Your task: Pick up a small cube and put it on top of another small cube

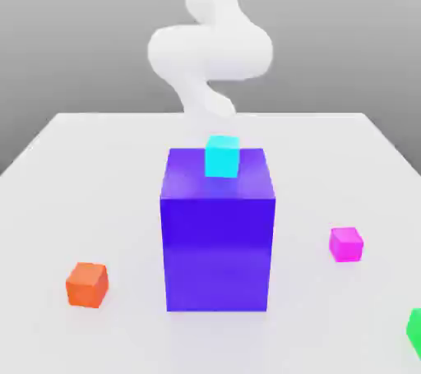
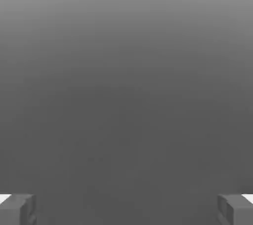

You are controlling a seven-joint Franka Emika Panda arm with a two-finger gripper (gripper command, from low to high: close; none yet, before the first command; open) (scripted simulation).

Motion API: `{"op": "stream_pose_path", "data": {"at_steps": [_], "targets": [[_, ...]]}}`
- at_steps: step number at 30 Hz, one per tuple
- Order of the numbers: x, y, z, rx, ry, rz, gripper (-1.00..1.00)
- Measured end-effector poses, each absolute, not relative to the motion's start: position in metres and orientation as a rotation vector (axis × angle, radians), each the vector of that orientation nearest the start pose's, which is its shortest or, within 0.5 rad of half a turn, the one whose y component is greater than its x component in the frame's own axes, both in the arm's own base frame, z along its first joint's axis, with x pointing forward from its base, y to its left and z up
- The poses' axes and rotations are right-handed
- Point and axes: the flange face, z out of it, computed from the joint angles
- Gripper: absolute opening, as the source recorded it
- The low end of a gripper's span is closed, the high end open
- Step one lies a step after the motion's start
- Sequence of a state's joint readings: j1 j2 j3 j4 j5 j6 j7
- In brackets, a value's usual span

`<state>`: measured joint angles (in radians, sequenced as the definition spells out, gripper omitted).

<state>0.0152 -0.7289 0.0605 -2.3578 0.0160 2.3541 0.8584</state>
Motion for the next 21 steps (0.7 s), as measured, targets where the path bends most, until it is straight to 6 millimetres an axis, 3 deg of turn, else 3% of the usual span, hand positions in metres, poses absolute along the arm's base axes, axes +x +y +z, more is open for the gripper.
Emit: {"op": "stream_pose_path", "data": {"at_steps": [4,9,13,17,18,20,21], "targets": [[0.405,0.103,0.562,-2.575,1.046,-0.74,0.0],[0.398,0.176,0.437,-2.686,1.058,-0.513,0.0],[0.357,0.224,0.336,-2.782,1.065,-0.323,0.0],[0.283,0.255,0.236,-2.891,1.074,-0.112,0.0],[0.259,0.261,0.217,-2.923,1.059,-0.063,0.0],[0.236,0.267,0.194,-2.951,1.047,-0.016,0.0],[0.235,0.266,0.187,-2.949,1.06,-0.007,0.0]]}}
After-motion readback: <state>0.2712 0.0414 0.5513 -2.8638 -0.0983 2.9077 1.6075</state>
